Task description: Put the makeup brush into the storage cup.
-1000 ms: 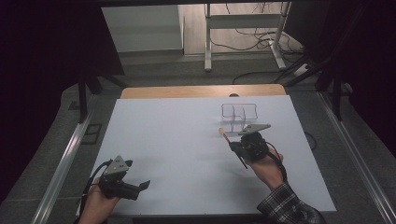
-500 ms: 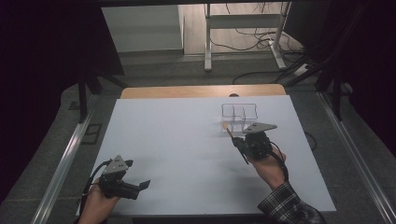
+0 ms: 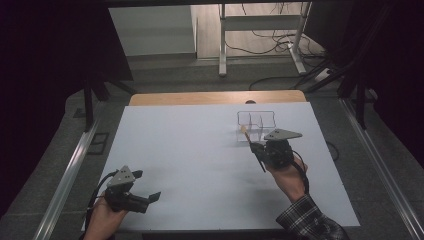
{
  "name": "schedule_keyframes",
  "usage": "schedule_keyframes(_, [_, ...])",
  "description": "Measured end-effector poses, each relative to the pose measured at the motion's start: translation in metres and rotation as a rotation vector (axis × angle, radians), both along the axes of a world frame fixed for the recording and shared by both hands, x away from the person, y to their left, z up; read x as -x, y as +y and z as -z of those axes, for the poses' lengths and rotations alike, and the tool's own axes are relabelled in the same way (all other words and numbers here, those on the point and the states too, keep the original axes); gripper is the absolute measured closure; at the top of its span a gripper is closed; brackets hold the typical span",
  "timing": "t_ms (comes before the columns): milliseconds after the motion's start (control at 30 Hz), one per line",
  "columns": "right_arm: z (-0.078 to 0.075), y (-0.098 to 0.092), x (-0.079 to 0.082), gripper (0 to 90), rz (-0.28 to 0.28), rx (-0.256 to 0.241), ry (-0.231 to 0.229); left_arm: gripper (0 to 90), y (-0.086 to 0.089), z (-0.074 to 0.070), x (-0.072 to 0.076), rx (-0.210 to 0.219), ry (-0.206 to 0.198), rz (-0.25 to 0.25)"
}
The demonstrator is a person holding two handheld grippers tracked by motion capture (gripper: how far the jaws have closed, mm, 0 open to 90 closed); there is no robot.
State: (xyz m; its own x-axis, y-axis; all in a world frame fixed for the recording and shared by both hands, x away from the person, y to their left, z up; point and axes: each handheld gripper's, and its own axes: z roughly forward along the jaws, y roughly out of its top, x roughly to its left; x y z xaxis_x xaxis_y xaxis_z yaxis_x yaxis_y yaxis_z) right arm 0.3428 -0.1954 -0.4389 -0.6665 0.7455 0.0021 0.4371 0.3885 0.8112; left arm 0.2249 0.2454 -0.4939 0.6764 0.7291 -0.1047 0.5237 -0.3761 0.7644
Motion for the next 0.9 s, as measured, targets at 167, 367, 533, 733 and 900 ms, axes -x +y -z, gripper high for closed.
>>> schedule_keyframes(167, [-0.002, -0.001, -0.002, 83.6, 0.003, -0.016, -0.019, 0.1, 0.000, 0.000, 0.000, -0.003, -0.004, 0.003])
schedule_keyframes(367, [-0.004, 0.001, -0.003, 83.6, 0.003, -0.039, -0.034, 0.1, 0.001, -0.001, 0.000, 0.013, -0.016, 0.010])
schedule_keyframes(533, [-0.007, 0.003, -0.005, 83.6, 0.003, -0.047, -0.039, 0.0, 0.000, 0.000, 0.000, 0.004, -0.013, 0.011])
schedule_keyframes(733, [-0.009, 0.004, -0.009, 83.6, -0.001, -0.057, -0.037, 0.0, 0.000, 0.000, 0.000, 0.003, -0.012, 0.009])
schedule_keyframes(900, [-0.014, 0.003, -0.013, 83.6, 0.005, -0.066, -0.041, 0.0, 0.000, 0.000, 0.000, 0.002, -0.012, 0.008])
